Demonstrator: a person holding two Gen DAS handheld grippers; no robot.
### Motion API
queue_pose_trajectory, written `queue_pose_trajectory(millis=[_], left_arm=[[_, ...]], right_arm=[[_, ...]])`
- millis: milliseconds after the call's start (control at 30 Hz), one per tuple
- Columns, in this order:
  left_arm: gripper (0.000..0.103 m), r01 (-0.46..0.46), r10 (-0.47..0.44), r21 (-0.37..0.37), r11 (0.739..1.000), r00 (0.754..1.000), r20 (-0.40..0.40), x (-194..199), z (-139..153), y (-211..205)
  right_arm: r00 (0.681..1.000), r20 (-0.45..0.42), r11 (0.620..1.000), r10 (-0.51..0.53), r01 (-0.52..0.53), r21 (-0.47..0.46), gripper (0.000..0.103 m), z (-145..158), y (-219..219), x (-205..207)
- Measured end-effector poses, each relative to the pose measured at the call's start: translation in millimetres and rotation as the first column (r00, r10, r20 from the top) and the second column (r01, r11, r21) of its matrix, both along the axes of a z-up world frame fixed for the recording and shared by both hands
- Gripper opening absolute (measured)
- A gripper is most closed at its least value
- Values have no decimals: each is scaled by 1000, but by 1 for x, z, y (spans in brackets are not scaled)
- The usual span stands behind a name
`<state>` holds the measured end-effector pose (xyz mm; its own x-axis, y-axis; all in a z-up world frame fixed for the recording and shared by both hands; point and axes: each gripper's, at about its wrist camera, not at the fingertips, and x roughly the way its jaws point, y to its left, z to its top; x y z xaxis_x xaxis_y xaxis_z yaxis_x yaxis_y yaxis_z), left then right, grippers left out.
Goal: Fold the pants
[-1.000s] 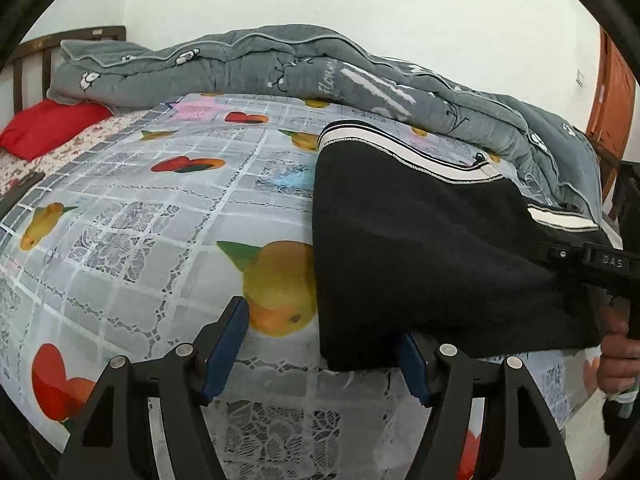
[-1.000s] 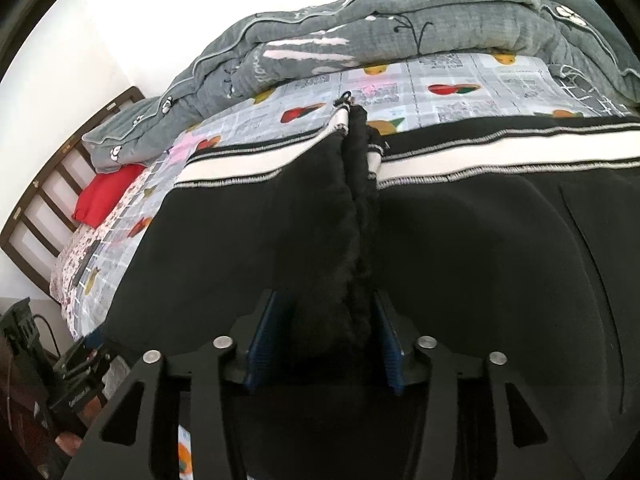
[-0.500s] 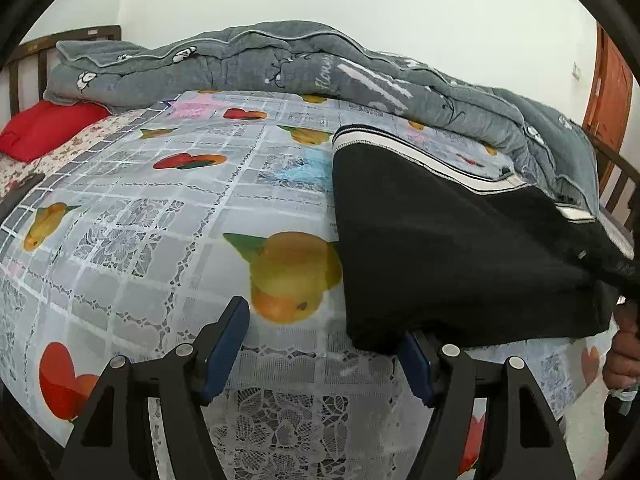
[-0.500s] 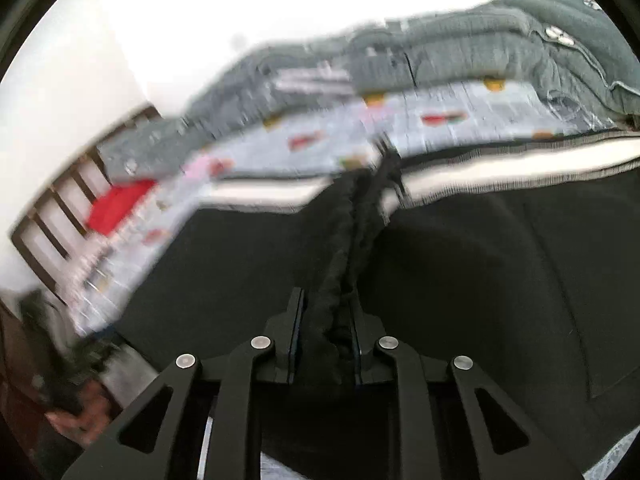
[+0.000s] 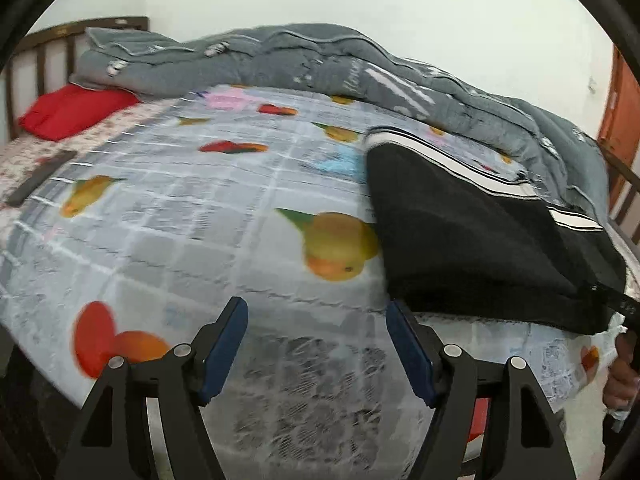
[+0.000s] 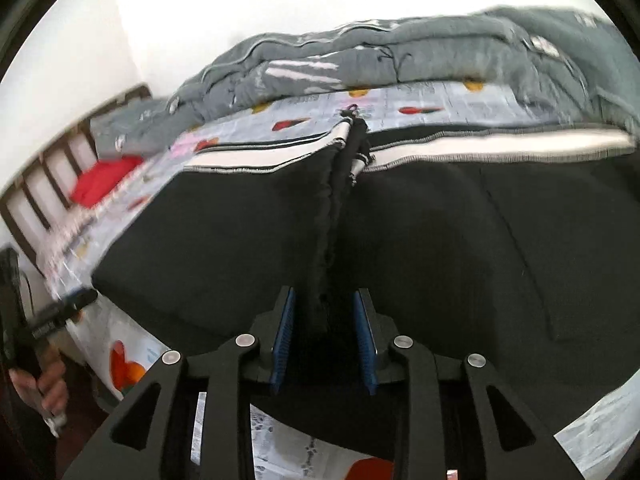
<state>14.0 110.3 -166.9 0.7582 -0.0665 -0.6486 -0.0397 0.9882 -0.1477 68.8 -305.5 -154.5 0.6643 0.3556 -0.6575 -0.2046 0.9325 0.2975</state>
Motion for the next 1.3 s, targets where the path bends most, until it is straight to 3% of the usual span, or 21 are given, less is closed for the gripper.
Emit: queue_pose_trajectory(millis=[100,267,367,433,567,667,767,900,967,1100,1167,1300], left_arm=[[69,5,-5,-13,1000,1000,17,-8,9,6],[69,30,-30,3,1000,998,57,12,31,-9],[69,46,-46,-6,999,997,60,33,39,-28],[69,52,-52,5,999,998,43,41,35,-39],[70,78,-76,28,997,994,-78,54,-2,-56],[70,84,-83,19,996,995,-48,48,0,-55],[69,85,-88,-57,995,994,-62,53,8,-46],[68,98,-103,-67,993,993,-66,69,20,-48],[68,112,-118,-73,991,990,-83,82,23,-51],[63,91,-100,-85,992,989,-105,104,25,-54],[63,99,-111,-101,990,986,-121,116,25,-55],[63,103,-129,-159,982,979,-159,142,25,-54]], right_arm=[[1000,-25,999,6,-6,37,30,7,-4,-4],[998,58,999,-19,17,28,30,28,-10,-10],[1000,-9,1000,-9,9,1,30,11,-3,4],[1000,-6,1000,-6,6,-8,29,2,-1,1],[1000,-1,1000,24,-24,-9,30,6,-10,-13],[999,40,1000,-7,9,-30,30,22,-33,-29],[991,89,993,-101,106,-53,36,35,-75,-42],[940,88,939,-330,336,-74,51,36,-156,-51],[896,60,894,-439,443,-70,51,31,-197,-52],[836,-13,836,-549,549,5,51,18,-258,-48],[824,-52,823,-565,567,40,51,12,-275,-39],[837,-84,829,-541,548,112,51,2,-287,-19]])
